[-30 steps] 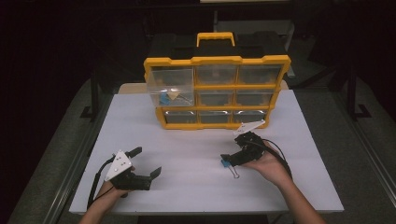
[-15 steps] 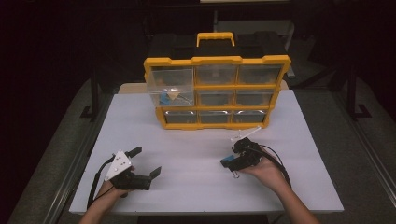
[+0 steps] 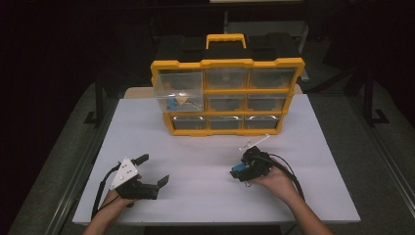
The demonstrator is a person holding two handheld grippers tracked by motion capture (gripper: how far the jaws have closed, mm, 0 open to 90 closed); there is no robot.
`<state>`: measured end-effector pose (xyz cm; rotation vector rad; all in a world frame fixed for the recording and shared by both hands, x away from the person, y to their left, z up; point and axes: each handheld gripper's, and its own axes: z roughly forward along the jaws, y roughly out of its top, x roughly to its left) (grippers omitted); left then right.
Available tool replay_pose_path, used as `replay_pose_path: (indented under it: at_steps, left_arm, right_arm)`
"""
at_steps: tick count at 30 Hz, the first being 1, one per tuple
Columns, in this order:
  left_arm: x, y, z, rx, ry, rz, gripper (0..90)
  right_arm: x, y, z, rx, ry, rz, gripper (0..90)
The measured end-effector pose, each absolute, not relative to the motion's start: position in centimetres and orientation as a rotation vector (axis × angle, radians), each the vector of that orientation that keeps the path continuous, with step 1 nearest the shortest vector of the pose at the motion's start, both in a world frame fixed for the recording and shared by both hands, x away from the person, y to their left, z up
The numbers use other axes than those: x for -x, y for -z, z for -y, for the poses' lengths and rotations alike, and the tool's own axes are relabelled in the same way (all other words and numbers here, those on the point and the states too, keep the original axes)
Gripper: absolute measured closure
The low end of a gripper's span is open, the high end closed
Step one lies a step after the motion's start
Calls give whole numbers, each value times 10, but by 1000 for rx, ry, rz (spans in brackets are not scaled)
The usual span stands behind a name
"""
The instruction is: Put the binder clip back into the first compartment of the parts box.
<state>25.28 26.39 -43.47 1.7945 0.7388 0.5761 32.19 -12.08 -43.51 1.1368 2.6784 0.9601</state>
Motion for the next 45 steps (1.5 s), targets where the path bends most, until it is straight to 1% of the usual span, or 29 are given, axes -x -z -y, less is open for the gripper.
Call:
replay_pose_path:
  at_steps: [17,22,31,36,45]
  left_arm:
    - [-253,435,-264,-1798,-574,-738,0]
    - [-252,435,-264,-1799,-573,-738,0]
    - [-253,435,-263,-1802,-574,-736,0]
    - [-252,435,-263,-1802,-574,-735,0]
    - [-253,435,-263,-1804,-575,-733,0]
  right_arm:
    - [-319,440,111,-1105,-894,-2634,381]
    - [-317,440,109,-1090,-861,-2610,420]
    - [-317,440,109,-1106,-864,-2602,434]
    - [-317,440,111,-1114,-867,-2591,488]
    - [-320,439,113,-1080,-877,-2623,492]
